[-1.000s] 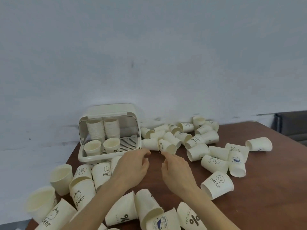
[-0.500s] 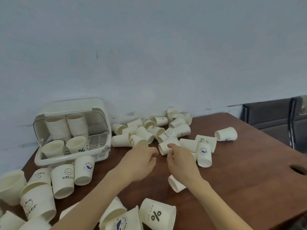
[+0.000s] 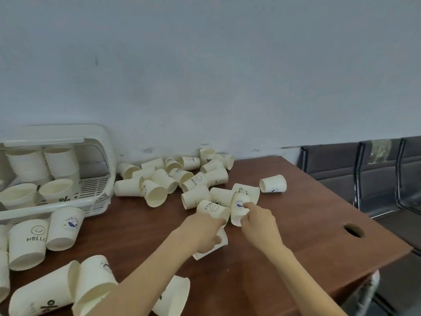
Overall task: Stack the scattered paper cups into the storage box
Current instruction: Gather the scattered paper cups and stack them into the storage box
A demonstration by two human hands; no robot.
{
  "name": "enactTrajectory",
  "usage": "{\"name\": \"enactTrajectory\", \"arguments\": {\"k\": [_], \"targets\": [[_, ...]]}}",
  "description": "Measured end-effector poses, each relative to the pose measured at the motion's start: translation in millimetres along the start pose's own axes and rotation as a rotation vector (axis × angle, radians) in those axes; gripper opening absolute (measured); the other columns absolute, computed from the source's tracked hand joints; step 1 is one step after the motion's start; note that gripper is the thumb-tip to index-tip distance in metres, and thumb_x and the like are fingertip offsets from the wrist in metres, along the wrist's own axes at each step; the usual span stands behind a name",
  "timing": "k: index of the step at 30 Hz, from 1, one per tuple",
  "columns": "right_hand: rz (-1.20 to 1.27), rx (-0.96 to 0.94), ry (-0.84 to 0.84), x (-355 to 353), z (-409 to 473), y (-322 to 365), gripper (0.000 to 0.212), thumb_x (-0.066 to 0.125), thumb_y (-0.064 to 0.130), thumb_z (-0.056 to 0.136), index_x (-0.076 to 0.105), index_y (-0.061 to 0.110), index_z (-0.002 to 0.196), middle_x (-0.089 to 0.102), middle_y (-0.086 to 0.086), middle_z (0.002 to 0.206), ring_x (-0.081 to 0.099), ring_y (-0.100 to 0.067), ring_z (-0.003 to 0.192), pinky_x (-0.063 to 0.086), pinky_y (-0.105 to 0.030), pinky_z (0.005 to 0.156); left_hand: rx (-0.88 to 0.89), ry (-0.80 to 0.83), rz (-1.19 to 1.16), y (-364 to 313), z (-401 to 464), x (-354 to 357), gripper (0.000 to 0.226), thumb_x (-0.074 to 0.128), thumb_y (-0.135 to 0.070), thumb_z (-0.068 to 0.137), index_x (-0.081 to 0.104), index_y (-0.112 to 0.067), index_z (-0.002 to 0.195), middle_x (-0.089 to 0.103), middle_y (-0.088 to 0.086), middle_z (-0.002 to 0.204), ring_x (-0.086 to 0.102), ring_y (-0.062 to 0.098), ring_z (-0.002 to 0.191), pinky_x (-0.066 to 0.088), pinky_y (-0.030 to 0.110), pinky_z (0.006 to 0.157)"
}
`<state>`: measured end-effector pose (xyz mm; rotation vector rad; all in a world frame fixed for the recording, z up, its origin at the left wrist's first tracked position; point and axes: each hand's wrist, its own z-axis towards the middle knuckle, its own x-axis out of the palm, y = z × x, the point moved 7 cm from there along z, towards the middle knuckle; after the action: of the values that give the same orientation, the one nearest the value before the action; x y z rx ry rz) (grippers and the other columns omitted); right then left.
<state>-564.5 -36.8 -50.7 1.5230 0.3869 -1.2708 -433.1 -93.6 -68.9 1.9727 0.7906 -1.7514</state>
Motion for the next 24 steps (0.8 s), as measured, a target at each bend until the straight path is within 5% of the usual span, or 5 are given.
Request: {"name": "enactTrajectory", "arguments": {"k": [9,12,17,21,24], "targets": [[-0.153,0.044,0.115,9.2,63.6,-10.0,0.031,0.045,0.016,0.092,0.048,0.012,0.122,0.056,-0.014,0.119,0.054,-0.034,0.107,0.041,-0.035,0.076,-0.064,-0.041,0.029,4.0,0.3,-4.9,0.024,0.050,-0.026,0.095,0.047,-0.019,0.118,0.058,0.008,0.108,0.057,0.027,0.096,0.042,0.035,0.072],[-0.188,0.039,0.242,19.1,81.0,-9.1,0.048,0.051,0.024,0.093,0.035,0.009,0.136,0.053,-0.015,0.126,0.052,-0.032,0.112,0.039,-0.033,0.076,-0.095,-0.105,-0.033,11.9,-10.5,-13.8,0.014,0.046,-0.026,0.097,0.049,-0.017,0.108,0.055,0.005,0.098,0.053,0.025,0.087,0.040,0.034,0.069],[-0.236,0.038,0.369,28.6,85.8,-1.3,0.030,0.050,0.026,0.093,0.046,0.006,0.115,0.053,-0.009,0.098,0.049,-0.019,0.067,0.038,-0.025,0.051,-0.137,-0.212,-0.158,33.6,-27.3,-26.0,0.016,0.040,-0.033,0.097,0.048,-0.019,0.094,0.057,0.003,0.092,0.052,0.024,0.082,0.035,0.033,0.064],[-0.214,0.056,0.318,31.5,81.3,-2.0,0.045,0.058,0.029,0.086,0.042,0.006,0.122,0.051,-0.005,0.101,0.052,-0.023,0.086,0.044,-0.031,0.066,-0.146,-0.286,-0.279,44.4,-38.4,-32.7,0.018,0.041,-0.036,0.094,0.053,-0.022,0.095,0.062,0.000,0.088,0.057,0.021,0.082,0.047,0.038,0.071],[-0.232,0.053,0.273,25.1,69.1,0.8,0.037,0.057,0.028,0.088,0.039,0.008,0.113,0.048,-0.005,0.101,0.053,-0.027,0.097,0.040,-0.032,0.070,-0.152,-0.329,-0.330,47.7,-46.9,-36.7,0.013,0.041,-0.036,0.094,0.049,-0.027,0.090,0.061,-0.001,0.087,0.056,0.020,0.083,0.047,0.037,0.072]]}}
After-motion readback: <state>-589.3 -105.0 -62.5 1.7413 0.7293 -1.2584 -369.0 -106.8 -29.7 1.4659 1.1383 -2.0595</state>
